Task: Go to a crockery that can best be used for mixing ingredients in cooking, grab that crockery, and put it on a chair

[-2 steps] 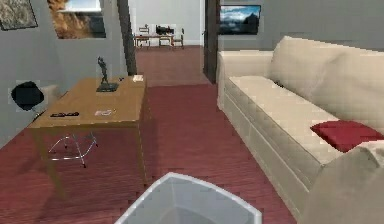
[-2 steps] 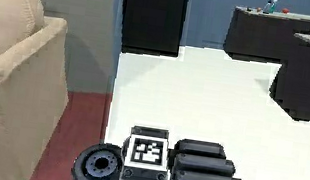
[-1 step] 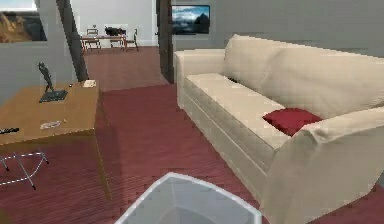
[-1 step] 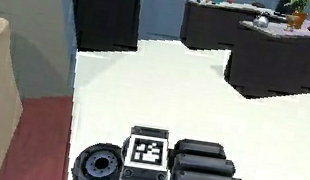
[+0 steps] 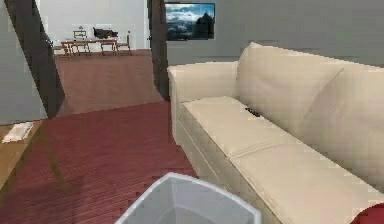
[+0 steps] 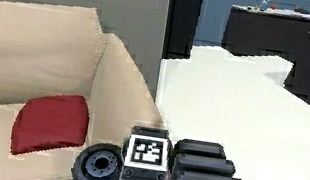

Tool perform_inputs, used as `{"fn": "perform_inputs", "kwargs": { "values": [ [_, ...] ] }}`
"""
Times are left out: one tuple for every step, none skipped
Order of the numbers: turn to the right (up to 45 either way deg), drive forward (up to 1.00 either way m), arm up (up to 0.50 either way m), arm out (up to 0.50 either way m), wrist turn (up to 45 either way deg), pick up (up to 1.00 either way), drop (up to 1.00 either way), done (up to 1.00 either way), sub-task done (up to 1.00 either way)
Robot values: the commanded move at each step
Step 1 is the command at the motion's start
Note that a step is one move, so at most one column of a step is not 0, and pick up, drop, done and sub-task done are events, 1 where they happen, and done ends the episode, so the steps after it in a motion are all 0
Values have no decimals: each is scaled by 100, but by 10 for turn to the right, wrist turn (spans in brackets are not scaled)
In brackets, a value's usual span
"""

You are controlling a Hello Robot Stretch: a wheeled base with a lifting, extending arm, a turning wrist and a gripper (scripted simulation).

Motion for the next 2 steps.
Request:
{"fn": "perform_inputs", "kwargs": {
  "values": [
    [120,0,0,0,0,0,0,0,0],
    [0,10,0,0,0,0,0,0,0]
  ]
}}
